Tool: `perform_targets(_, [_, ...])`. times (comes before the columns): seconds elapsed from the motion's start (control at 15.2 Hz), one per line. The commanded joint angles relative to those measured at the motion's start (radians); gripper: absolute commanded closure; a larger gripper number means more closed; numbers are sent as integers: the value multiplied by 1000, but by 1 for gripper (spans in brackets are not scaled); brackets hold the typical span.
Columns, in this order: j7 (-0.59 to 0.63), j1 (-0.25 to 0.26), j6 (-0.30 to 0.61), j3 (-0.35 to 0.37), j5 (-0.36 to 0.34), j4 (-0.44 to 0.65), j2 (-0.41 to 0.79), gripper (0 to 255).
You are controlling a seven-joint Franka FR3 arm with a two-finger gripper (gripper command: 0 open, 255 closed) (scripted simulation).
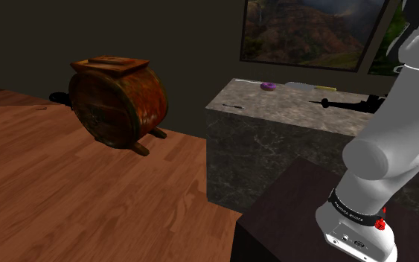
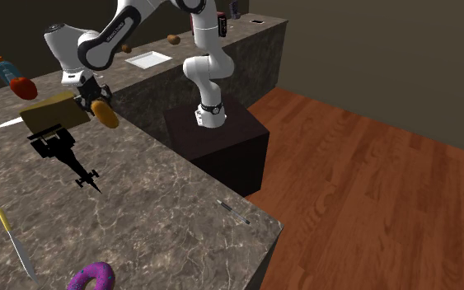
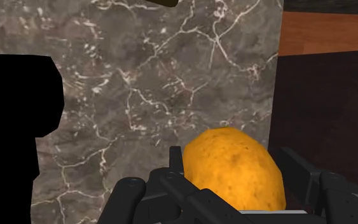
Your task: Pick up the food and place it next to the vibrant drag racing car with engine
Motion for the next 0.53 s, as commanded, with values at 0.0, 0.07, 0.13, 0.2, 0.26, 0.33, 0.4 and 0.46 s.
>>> perform_targets(0.0, [-23, -8, 32, 2, 32, -20, 29, 255])
perform_targets(0.07, [-36, -13, 45, 4, 51, -27, 46, 255])
perform_targets(0.13, [-49, -21, 57, 9, 69, -33, 62, 255])
perform_targets(0.2, [-62, -28, 69, 16, 88, -39, 78, 255])
perform_targets(0.26, [-75, -36, 81, 22, 107, -45, 94, 255])
perform_targets(0.33, [-87, -45, 93, 29, 125, -50, 110, 255])
perform_targets(0.4, [-99, -55, 105, 38, 143, -55, 126, 255])
perform_targets(0.46, [-111, -65, 116, 47, 161, -60, 141, 255])
